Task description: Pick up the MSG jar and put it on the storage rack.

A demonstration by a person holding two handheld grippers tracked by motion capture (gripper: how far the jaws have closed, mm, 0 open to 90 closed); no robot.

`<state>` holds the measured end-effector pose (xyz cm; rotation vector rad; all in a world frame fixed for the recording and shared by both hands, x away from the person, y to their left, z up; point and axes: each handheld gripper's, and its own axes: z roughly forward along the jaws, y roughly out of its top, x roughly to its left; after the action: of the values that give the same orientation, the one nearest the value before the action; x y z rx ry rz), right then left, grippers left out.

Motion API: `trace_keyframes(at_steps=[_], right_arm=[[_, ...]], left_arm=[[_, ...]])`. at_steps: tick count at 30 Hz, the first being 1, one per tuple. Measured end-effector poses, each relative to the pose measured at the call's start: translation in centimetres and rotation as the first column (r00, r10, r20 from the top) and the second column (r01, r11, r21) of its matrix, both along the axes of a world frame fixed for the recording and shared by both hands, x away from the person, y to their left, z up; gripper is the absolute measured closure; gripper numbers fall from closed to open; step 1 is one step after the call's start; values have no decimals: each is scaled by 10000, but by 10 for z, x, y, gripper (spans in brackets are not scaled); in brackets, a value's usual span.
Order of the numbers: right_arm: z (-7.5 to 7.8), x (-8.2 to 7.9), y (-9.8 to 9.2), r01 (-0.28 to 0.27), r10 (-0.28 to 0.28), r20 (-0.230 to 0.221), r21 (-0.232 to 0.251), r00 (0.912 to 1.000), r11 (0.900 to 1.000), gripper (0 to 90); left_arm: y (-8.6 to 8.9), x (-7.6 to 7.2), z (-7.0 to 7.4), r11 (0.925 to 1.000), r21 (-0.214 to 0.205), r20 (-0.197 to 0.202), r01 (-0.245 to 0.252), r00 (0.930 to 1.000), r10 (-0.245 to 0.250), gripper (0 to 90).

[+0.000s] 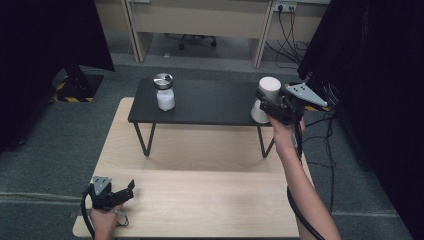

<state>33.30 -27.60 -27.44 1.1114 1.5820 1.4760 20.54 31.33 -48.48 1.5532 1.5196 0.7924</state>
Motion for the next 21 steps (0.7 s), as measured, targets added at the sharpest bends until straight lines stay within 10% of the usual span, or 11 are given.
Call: trace_keyframes(at_steps=[21], right_arm=[[-10,31,6,289,-289,102,13,9995,9996,334]], left_arm=[[1,2,0,9999,-32,-40,-108,9999,108,7]])
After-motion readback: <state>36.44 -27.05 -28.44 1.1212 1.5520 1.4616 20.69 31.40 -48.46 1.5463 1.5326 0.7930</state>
